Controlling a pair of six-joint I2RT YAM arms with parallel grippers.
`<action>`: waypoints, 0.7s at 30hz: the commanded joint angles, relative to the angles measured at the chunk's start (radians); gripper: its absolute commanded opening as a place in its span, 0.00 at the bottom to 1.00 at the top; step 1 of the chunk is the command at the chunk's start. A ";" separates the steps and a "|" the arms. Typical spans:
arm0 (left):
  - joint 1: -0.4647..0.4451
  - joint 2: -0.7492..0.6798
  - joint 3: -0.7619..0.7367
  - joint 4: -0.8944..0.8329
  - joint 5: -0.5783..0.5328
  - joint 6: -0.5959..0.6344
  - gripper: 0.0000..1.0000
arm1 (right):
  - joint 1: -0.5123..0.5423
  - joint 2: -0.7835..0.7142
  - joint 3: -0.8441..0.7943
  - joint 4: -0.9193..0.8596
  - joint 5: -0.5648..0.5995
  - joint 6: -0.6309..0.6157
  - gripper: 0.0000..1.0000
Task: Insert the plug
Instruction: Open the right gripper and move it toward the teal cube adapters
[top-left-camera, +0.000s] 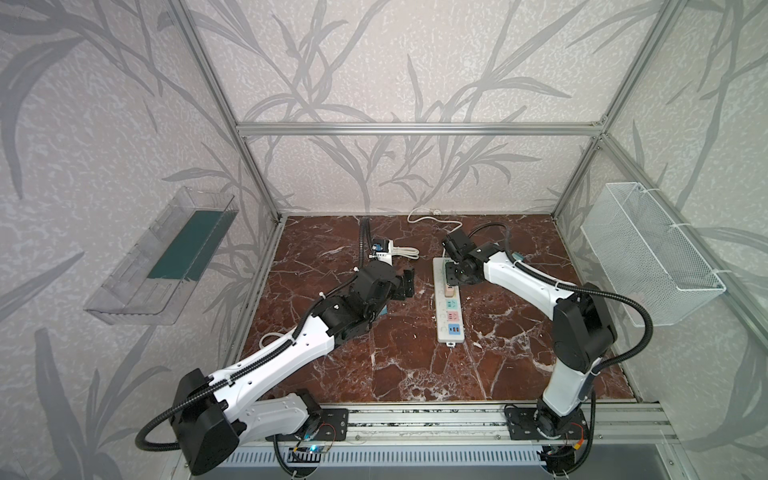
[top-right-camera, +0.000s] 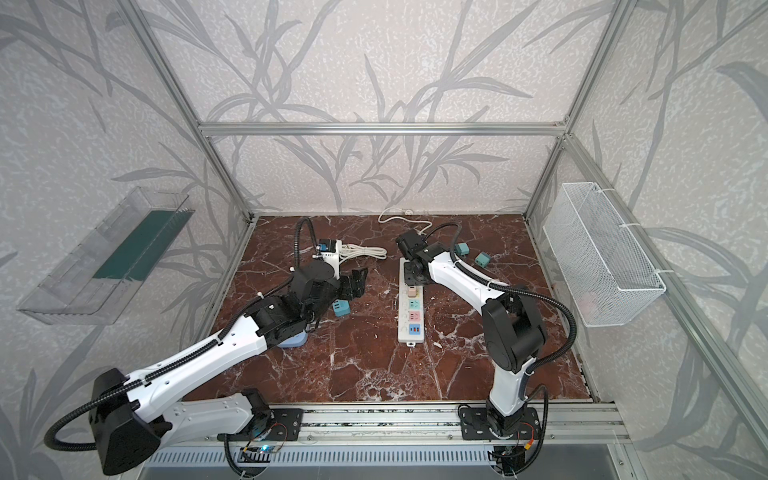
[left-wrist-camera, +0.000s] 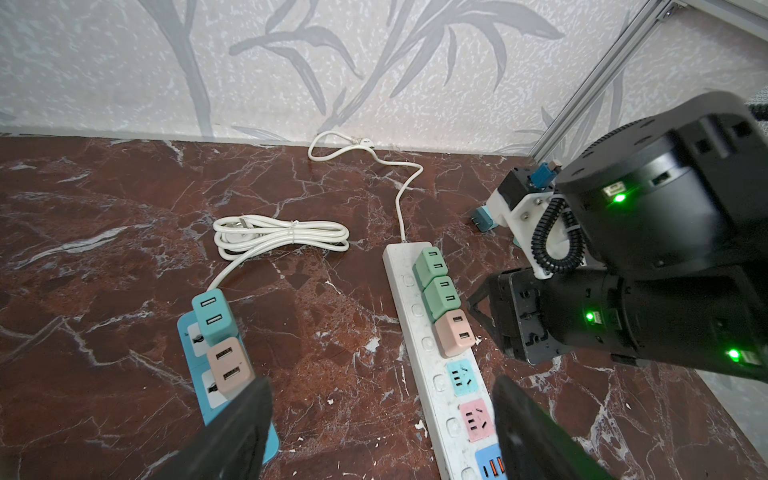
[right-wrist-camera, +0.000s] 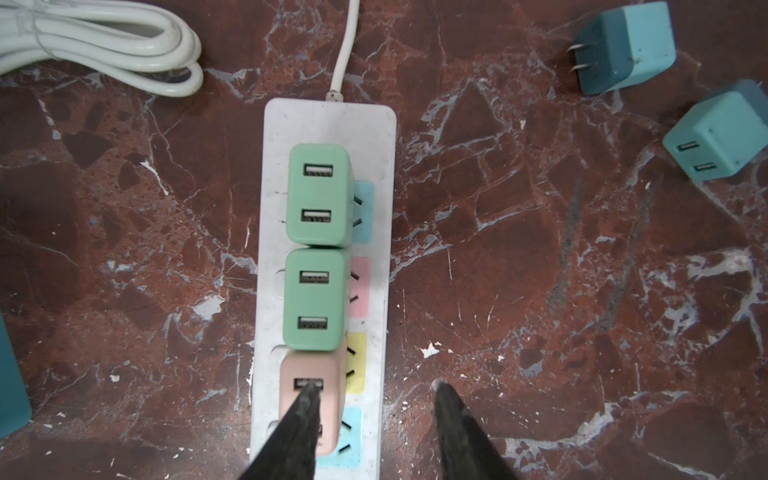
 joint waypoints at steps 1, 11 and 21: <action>0.007 -0.010 -0.010 0.013 -0.007 -0.008 0.82 | -0.002 0.032 -0.012 -0.024 -0.016 -0.010 0.45; 0.008 -0.002 -0.010 0.015 0.000 -0.008 0.83 | -0.020 -0.035 0.000 -0.033 -0.004 -0.036 0.42; 0.009 0.010 -0.010 0.014 0.009 -0.011 0.82 | -0.267 -0.075 0.001 0.108 -0.001 0.000 0.64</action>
